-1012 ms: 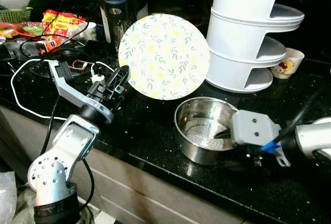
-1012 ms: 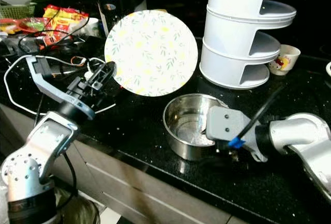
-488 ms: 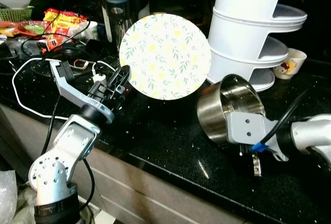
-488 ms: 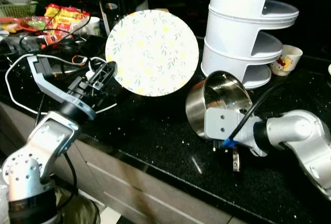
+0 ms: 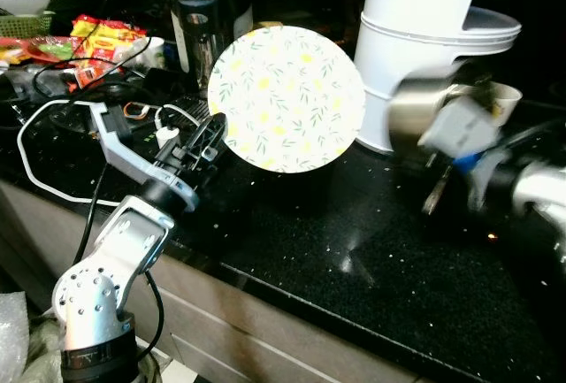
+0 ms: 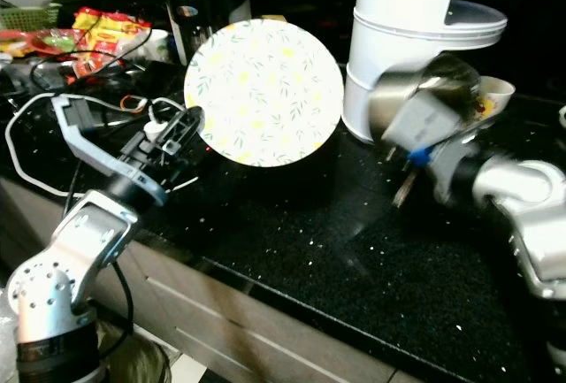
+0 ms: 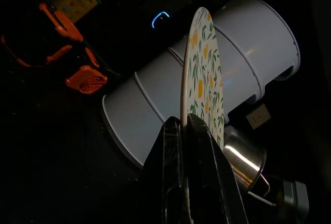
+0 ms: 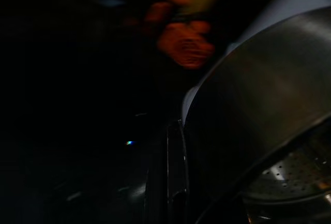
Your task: Kitchen organization
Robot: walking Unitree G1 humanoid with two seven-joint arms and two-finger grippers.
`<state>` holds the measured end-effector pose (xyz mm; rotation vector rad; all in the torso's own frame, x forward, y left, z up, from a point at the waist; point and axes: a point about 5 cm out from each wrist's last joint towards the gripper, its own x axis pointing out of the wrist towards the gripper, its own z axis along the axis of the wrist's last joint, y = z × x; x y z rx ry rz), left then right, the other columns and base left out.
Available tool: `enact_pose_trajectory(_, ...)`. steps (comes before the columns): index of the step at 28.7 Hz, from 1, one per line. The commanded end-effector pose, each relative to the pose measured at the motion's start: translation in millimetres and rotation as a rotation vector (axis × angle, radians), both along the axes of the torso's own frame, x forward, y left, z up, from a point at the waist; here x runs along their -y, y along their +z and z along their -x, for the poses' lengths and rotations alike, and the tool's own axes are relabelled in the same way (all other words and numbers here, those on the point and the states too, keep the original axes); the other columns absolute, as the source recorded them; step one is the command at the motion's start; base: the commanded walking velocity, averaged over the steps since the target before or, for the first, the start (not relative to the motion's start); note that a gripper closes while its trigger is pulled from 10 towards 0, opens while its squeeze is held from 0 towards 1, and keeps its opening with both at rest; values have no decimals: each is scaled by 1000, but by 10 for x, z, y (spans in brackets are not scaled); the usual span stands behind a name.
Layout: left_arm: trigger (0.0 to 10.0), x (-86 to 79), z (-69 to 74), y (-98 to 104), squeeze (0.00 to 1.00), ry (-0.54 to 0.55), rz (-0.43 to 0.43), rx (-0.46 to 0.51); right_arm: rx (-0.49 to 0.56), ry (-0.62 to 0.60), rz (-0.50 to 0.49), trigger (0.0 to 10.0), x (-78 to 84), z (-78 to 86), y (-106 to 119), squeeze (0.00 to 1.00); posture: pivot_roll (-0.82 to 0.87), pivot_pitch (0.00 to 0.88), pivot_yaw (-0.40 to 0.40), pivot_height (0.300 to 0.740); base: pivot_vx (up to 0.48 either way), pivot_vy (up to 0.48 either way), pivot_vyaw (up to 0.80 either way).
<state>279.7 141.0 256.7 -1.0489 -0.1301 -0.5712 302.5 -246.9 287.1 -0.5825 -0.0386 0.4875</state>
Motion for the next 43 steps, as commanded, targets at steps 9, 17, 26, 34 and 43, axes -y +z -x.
enact_pose_trajectory(9,10000,102,35,4,0,-62,16,18,15,-502,-208,0,660,-109,-212,0,-3,0,2,740,0,0,0)
enact_pose_trajectory(17,10000,183,84,35,0,-124,7,63,144,-659,-423,4588,747,-148,-166,0,-10,0,6,740,0,0,0)
enact_pose_trajectory(26,10000,213,99,90,0,-106,-26,142,253,-545,-627,10000,417,-185,-67,0,-10,0,11,740,0,0,-423)
enact_pose_trajectory(34,10000,208,96,97,0,-96,-31,165,283,-547,-602,10000,361,-184,-43,0,-9,0,11,740,0,0,-787)
enact_pose_trajectory(43,10000,179,37,54,0,-9,-72,168,260,-429,-509,10000,56,-210,-87,0,-11,0,13,740,0,0,-788)
